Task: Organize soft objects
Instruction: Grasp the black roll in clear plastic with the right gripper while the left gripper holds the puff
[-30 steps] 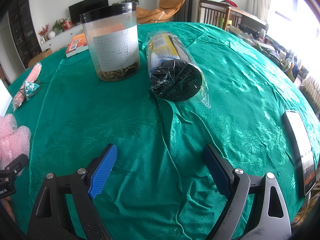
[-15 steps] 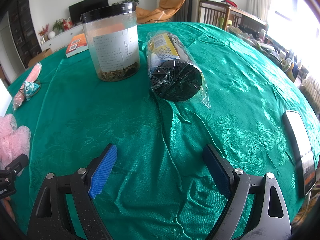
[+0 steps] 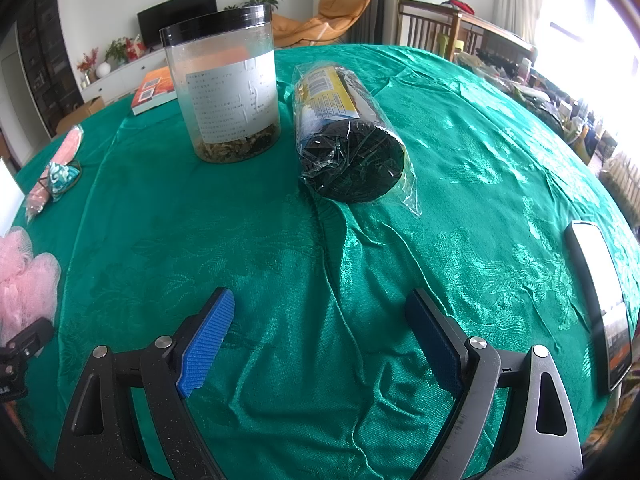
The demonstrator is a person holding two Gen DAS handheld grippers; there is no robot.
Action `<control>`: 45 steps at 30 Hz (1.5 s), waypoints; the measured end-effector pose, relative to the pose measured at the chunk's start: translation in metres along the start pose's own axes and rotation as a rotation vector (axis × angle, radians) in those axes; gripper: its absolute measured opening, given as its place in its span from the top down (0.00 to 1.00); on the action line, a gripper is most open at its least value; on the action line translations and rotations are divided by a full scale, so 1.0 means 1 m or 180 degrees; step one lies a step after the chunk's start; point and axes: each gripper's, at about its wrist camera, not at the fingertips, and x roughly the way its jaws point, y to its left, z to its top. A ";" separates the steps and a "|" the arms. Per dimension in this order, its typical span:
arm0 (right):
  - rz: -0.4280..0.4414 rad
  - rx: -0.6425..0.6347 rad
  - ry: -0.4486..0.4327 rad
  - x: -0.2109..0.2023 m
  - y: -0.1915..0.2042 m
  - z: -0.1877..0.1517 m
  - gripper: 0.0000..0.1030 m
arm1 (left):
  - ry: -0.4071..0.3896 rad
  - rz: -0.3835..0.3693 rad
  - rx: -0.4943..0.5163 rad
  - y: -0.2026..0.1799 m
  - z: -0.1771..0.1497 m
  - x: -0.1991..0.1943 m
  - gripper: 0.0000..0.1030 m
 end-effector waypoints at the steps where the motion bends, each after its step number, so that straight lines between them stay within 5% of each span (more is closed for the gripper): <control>1: 0.0000 0.0000 0.0000 0.000 0.000 0.000 0.13 | 0.0000 -0.0081 -0.0049 0.002 -0.001 -0.003 0.00; 5: 0.0000 0.0000 0.0000 0.000 0.000 0.000 0.13 | -0.0002 -0.0212 -0.0056 -0.004 0.002 -0.007 0.00; 17: 0.0000 -0.0001 -0.0001 0.000 0.000 0.000 0.13 | 0.0039 -0.0061 0.0223 -0.037 0.015 0.001 0.01; 22: 0.0178 -0.0216 0.0230 0.002 -0.001 0.010 0.15 | 0.0026 0.0002 0.0215 -0.027 0.015 0.003 0.46; 25: 0.0194 -0.0194 -0.0205 -0.035 -0.019 0.026 0.13 | -0.0016 -0.0023 0.0117 -0.018 0.016 0.004 0.59; 28: 0.0182 -0.0349 -0.0263 -0.042 -0.023 0.070 0.13 | -0.0024 -0.0131 0.0002 -0.015 0.018 0.004 0.68; 34: 0.0220 -0.0418 0.0421 0.037 -0.023 0.142 0.17 | 0.0049 -0.0269 -0.0001 -0.016 0.013 -0.005 0.76; 35: 0.0281 -0.0393 0.0567 0.053 -0.026 0.140 0.25 | 0.0044 -0.0309 -0.0018 -0.014 0.010 -0.009 0.76; 36: 0.0350 -0.0369 0.0638 0.058 -0.028 0.137 0.49 | 0.0028 -0.0342 -0.0028 -0.012 0.008 -0.014 0.78; 37: 0.0405 -0.0307 0.0613 0.057 -0.033 0.133 0.50 | -0.0003 -0.0387 -0.0048 -0.011 0.006 -0.020 0.78; 45: 0.0599 -0.0226 -0.0010 -0.071 -0.034 0.085 0.50 | -0.0420 -0.0839 -0.0416 0.023 -0.002 -0.106 0.78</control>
